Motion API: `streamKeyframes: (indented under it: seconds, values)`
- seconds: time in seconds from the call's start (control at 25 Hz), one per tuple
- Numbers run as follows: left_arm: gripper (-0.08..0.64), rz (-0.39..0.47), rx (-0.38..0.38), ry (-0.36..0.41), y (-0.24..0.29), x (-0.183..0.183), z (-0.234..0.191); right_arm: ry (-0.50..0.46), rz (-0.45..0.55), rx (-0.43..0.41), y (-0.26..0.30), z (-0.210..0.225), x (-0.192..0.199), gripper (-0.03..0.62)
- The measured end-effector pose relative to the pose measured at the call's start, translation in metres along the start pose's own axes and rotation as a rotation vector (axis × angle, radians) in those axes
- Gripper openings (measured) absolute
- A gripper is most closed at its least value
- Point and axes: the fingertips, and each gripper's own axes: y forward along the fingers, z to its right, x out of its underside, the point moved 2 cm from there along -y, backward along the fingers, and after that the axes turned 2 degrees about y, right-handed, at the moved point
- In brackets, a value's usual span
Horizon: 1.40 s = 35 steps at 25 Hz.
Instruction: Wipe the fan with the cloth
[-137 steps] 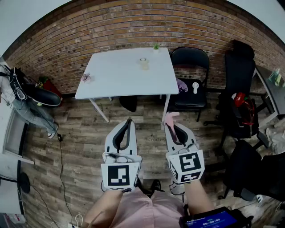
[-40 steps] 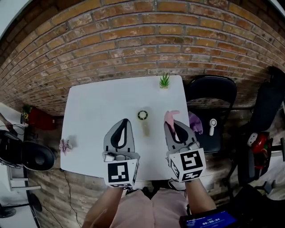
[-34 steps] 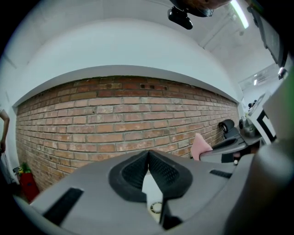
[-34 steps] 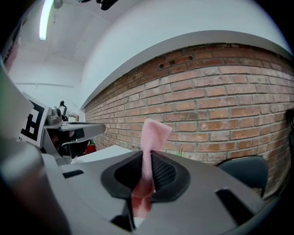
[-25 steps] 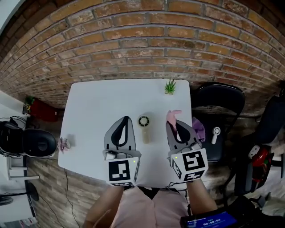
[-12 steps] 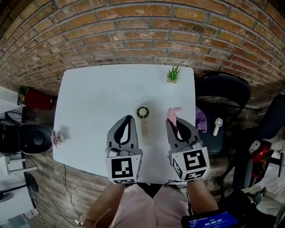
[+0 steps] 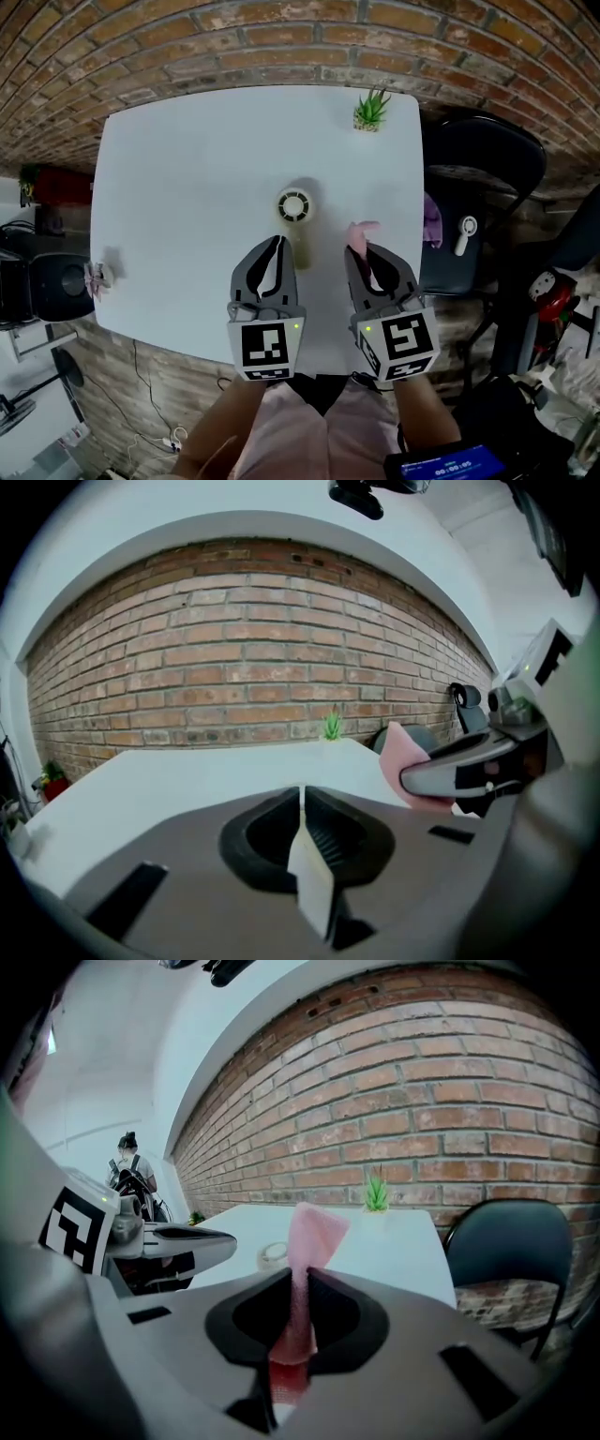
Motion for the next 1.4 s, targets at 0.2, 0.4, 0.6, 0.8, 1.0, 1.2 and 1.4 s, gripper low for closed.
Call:
streamKeyframes:
  seconds: [0.2,0.4,0.6,0.8,1.0,1.2,1.4]
  values:
    - [0.108,-0.068,0.039,-0.02,0.012,0.019,0.008,0.012,-0.026,0.003,0.006,0.002,0.017,0.041]
    - [0.237,-0.141,0.087,-0.041,0.022,0.032,0.02,0.02,-0.023,0.018,0.003,0.005,0.02,0.041]
    - [0.275,-0.234,0.109,-0.028,0.032,0.048,0.026,0.019,-0.008,0.033,-0.004,0.008,0.014,0.041]
    - [0.275,-0.314,0.109,-0.027,0.038,0.063,0.026,0.016,0.012,0.043,-0.011,0.008,0.004,0.041]
    - [0.268,-0.356,0.124,-0.011,0.04,0.073,0.023,0.01,0.026,0.049,-0.017,0.003,-0.003,0.041]
    - [0.236,-0.387,0.222,0.055,0.041,0.074,0.025,0.012,0.021,0.054,-0.023,-0.003,-0.003,0.041]
    - [0.229,-0.435,0.342,0.134,0.04,0.077,0.015,0.019,-0.004,0.046,-0.026,-0.011,0.006,0.041]
